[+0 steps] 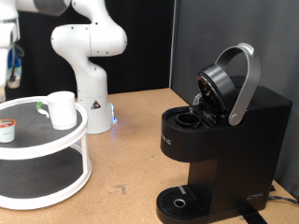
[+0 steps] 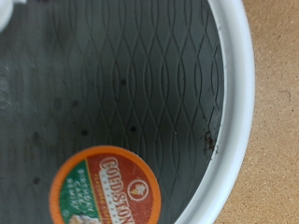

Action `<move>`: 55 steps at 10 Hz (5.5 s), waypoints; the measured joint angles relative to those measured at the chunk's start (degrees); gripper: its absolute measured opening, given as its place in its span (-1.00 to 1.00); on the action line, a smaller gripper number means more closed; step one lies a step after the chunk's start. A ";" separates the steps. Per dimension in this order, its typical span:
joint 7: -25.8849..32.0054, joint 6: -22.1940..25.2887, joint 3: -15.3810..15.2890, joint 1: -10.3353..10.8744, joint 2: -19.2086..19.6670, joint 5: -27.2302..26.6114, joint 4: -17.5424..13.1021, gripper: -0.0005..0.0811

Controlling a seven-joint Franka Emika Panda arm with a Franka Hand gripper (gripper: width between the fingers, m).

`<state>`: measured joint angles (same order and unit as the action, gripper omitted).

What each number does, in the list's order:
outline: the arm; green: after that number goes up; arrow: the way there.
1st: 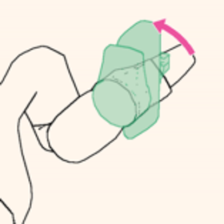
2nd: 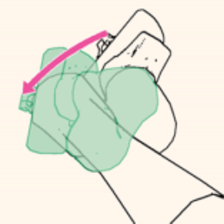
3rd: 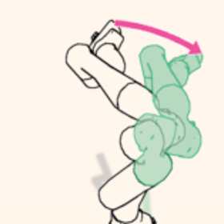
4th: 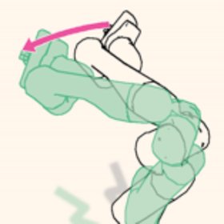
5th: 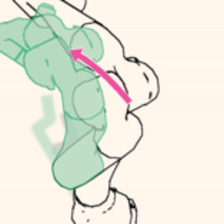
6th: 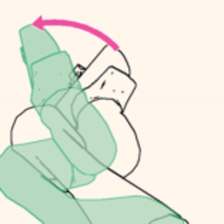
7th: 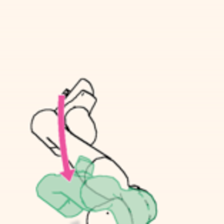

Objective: Make a cup of coffee with the keurig machine

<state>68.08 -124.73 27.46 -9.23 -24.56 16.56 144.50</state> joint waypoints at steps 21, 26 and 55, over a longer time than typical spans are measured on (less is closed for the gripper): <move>6.10 -15.74 2.18 -0.67 9.11 -0.81 7.34 0.98; 6.35 -18.33 2.96 -0.79 8.09 -1.19 8.41 0.34; -4.52 5.11 -5.72 15.18 2.43 -50.97 -8.00 0.07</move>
<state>63.56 -119.62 21.74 5.95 -22.13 -34.42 136.50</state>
